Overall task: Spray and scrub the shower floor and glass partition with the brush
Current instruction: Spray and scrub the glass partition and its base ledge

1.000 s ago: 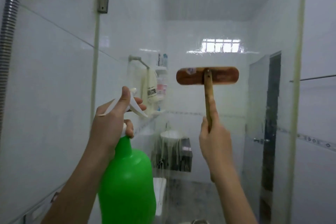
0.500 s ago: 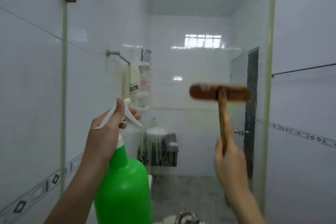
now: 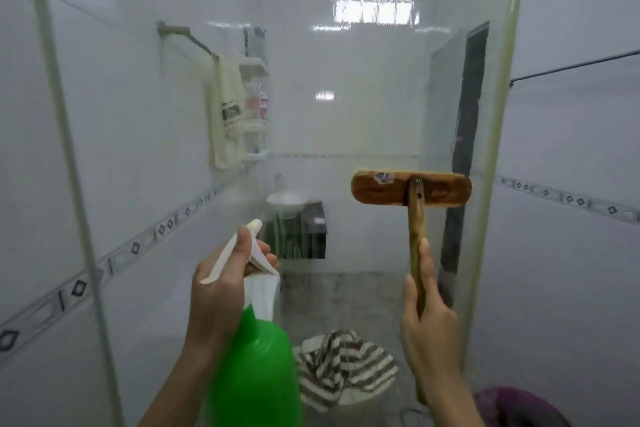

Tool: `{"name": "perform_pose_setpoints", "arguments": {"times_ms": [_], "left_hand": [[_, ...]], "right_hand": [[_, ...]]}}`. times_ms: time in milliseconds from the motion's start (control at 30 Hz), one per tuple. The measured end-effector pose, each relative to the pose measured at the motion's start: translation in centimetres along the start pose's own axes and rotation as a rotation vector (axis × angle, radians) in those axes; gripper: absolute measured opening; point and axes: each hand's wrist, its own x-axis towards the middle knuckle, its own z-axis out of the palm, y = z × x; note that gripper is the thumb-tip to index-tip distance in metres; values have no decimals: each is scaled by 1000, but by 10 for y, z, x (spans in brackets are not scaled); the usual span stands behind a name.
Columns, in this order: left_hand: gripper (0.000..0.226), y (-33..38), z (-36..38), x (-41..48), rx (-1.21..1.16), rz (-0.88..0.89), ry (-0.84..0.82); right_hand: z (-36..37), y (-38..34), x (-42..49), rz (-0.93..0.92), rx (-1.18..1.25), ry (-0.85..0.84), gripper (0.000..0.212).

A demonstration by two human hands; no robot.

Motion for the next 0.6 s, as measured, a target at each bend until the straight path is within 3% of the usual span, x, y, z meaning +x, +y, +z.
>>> {"name": "perform_pose_setpoints", "arguments": {"times_ms": [133,367,600], "left_hand": [[58,-35,-8,-19,175,-3,-5],[55,-51,-21,-27,254,22,-6],[57,-56,-32,-31,323,25,37]], "right_hand": [[16,7,-28,-26,-3,-30,57],[16,-18,-22,43,172,-68,61],[24,-21,-23,142,429,-123,52]]}}
